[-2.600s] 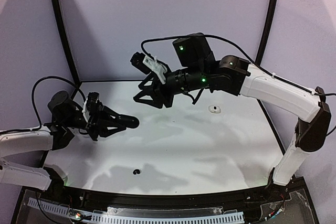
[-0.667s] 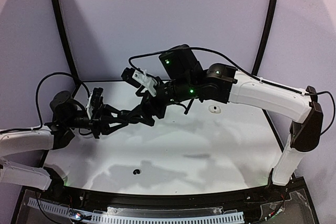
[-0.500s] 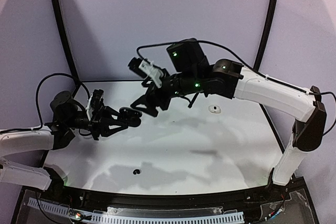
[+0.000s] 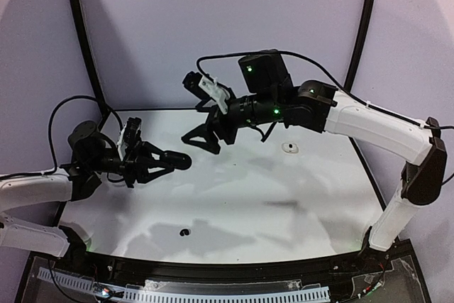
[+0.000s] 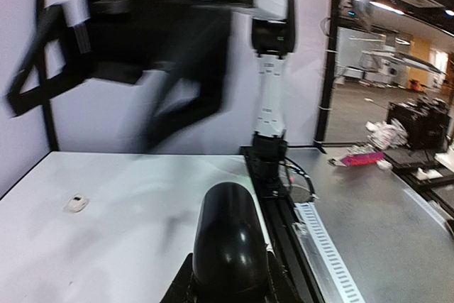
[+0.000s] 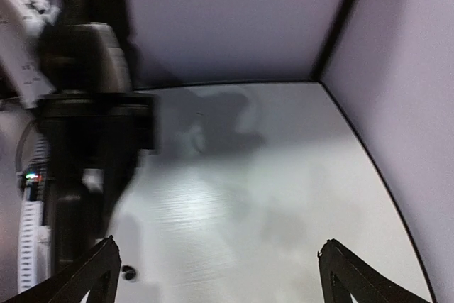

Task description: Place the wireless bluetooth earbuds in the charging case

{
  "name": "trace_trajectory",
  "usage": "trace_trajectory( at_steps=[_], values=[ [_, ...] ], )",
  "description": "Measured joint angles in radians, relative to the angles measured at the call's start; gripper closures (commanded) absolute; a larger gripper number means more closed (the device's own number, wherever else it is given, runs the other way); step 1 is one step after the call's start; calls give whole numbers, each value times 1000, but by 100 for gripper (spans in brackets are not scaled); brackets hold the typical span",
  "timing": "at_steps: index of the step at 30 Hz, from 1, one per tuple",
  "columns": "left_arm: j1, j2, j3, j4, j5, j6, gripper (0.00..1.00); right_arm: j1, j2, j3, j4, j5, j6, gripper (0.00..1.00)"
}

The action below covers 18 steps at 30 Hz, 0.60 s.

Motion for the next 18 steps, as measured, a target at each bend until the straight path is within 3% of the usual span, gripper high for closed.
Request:
trace_trajectory(
  at_steps=[7, 10, 11, 12, 15, 18],
  values=[
    [0, -6, 10, -39, -39, 39, 99, 79, 27, 22, -39, -163, -61, 14],
    [0, -7, 10, -41, -27, 64, 99, 83, 53, 23, -72, -188, -69, 25],
    [0, -7, 10, -41, -25, 68, 99, 80, 56, 23, -78, -191, -76, 32],
    [0, -7, 10, -40, -20, 75, 99, 76, 60, 23, -88, -195, -68, 46],
    [0, -7, 10, -40, -13, 82, 99, 63, 63, 23, -108, -206, -56, 68],
    [2, -7, 11, -40, -18, 86, 99, 60, 63, 23, -111, -221, -44, 67]
  ],
)
